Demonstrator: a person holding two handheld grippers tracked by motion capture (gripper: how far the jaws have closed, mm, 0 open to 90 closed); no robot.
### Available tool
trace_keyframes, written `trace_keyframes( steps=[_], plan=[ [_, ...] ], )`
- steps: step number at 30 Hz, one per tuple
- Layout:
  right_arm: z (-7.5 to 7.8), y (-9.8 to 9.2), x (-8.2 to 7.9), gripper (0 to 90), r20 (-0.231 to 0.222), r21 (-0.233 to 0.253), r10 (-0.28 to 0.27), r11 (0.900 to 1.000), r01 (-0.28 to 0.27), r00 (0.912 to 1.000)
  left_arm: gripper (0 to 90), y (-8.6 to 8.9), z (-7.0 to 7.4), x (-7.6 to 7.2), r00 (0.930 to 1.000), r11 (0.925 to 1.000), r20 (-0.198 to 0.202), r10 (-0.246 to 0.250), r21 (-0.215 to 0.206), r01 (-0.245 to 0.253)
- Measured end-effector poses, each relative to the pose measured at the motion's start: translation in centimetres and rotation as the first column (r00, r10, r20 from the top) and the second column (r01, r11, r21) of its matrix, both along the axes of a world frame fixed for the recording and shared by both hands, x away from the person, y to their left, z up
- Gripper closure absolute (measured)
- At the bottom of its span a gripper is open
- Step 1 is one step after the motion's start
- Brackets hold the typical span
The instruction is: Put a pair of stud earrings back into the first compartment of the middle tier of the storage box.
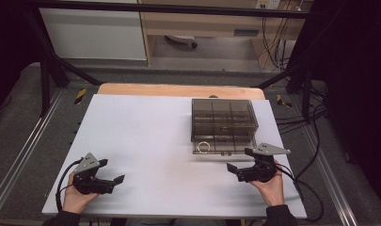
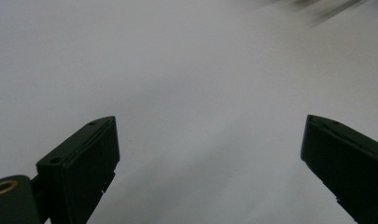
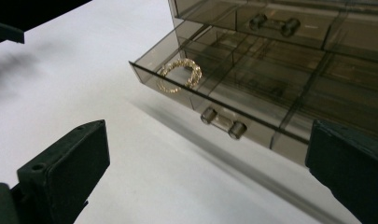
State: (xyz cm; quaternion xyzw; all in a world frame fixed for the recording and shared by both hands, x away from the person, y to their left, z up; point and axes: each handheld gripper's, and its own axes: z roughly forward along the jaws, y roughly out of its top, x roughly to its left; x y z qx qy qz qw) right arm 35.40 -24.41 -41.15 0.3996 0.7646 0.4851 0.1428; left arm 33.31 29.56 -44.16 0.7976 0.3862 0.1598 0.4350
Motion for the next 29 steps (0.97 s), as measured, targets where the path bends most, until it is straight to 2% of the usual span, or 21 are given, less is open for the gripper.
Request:
trace_keyframes(
  steps=[12,15,20,29],
  plan=[
    [-2.2,-2.6,-0.9,0.2,-0.035,0.030,-0.004,1.000,0.005,0.9994,4.4,-0.1,-0.1,0.0,1.0000,1.0000,-0.003,-0.003,0.001,0.003],
    [-2.6,-2.9,-0.9,0.2,-0.047,0.019,0.000,1.000,0.001,0.9989,4.4,-0.1,-0.1,0.0,1.0000,1.0000,-0.006,-0.005,0.002,0.005],
    [-3.2,-3.4,-1.0,0.2,-0.044,0.016,0.007,1.000,-0.007,0.9990,4.4,-0.1,-0.1,0.0,1.0000,1.0000,-0.007,-0.005,0.003,0.005],
    [-3.5,-3.6,-0.9,0.2,-0.048,0.003,0.008,1.000,-0.008,0.9988,4.4,-0.1,-0.1,0.0,0.9999,1.0000,-0.009,-0.008,0.002,0.008]
  ],
)
